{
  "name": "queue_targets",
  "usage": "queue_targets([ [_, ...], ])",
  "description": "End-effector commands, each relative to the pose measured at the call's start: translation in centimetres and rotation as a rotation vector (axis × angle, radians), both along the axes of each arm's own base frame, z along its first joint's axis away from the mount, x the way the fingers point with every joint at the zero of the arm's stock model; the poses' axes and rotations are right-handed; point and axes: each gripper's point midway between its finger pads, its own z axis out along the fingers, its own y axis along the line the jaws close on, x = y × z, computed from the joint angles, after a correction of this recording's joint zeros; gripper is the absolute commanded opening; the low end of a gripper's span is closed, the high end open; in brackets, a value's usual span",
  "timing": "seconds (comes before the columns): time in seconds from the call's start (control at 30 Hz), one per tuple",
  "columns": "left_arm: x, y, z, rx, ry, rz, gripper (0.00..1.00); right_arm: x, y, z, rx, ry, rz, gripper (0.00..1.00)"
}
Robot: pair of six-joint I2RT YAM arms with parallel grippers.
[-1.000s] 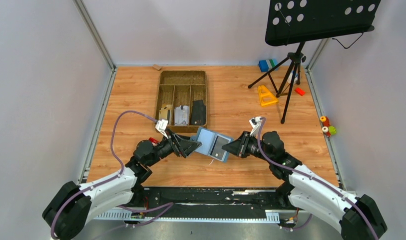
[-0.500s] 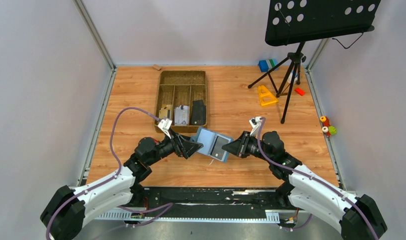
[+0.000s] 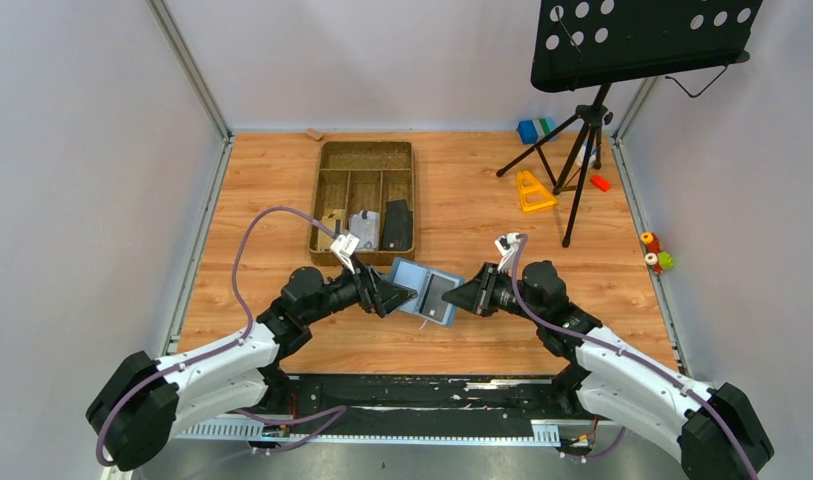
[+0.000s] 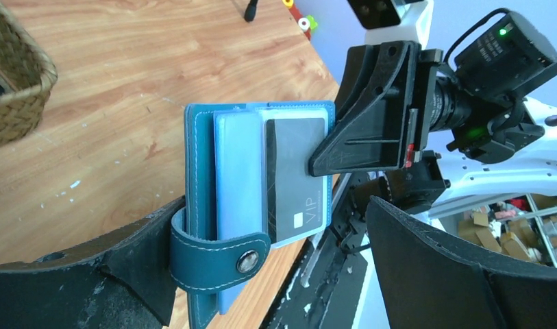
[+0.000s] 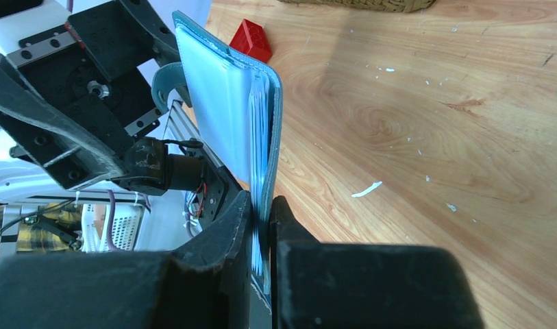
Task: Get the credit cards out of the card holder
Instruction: Remove the credit card from the card holder.
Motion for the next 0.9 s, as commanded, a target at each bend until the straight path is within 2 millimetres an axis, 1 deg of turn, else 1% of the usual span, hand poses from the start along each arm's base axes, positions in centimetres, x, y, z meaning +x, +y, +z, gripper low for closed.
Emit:
queue_targets([
  [0.0, 0.1, -0.9, 1.8, -0.043, -0.009, -0.026, 1.00, 0.3, 1.1, 4.3, 0.093, -0.107, 0.041, 0.00],
  [0.13, 0.5, -0.5, 0.2, 0.021, 0.030, 0.006, 1.00, 0.3, 0.9, 4.6, 0.086, -0.118, 0.037, 0.00],
  [0.17, 0.4, -0.5, 0.1, 0.025, 0.028, 0.004, 1.00, 0.3, 0.9, 4.8, 0.085, -0.123, 0.036, 0.00],
  [0.27, -0.3, -0.9, 0.5, 0.011, 0.023, -0.049, 1.00, 0.2, 1.0, 5.2, 0.090, -0.132, 0.050, 0.00],
  [0.4, -1.1, -1.4, 1.1, -0.010, 0.016, -0.105, 1.00, -0.2, 1.8, 6.0, 0.100, -0.145, 0.113, 0.00],
  [0.53, -1.1, -1.1, 1.5, -0.031, 0.000, -0.090, 0.98, -0.6, 2.6, 6.7, 0.092, -0.165, 0.186, 0.00],
  [0.7, -1.1, -0.9, 1.3, -0.034, 0.003, -0.079, 0.95, -0.9, 3.6, 7.0, 0.082, -0.163, 0.273, 0.00],
  [0.77, -1.0, -0.8, 1.1, -0.039, 0.008, -0.068, 0.90, -0.9, 3.9, 7.0, 0.079, -0.159, 0.295, 0.01],
  [0.8, -1.0, -0.8, 1.1, -0.046, 0.009, -0.065, 0.85, -0.8, 4.0, 6.9, 0.076, -0.157, 0.302, 0.01],
  [0.87, -1.0, -0.6, 1.2, -0.062, 0.006, -0.054, 0.71, -0.7, 4.2, 6.6, 0.068, -0.149, 0.311, 0.02],
])
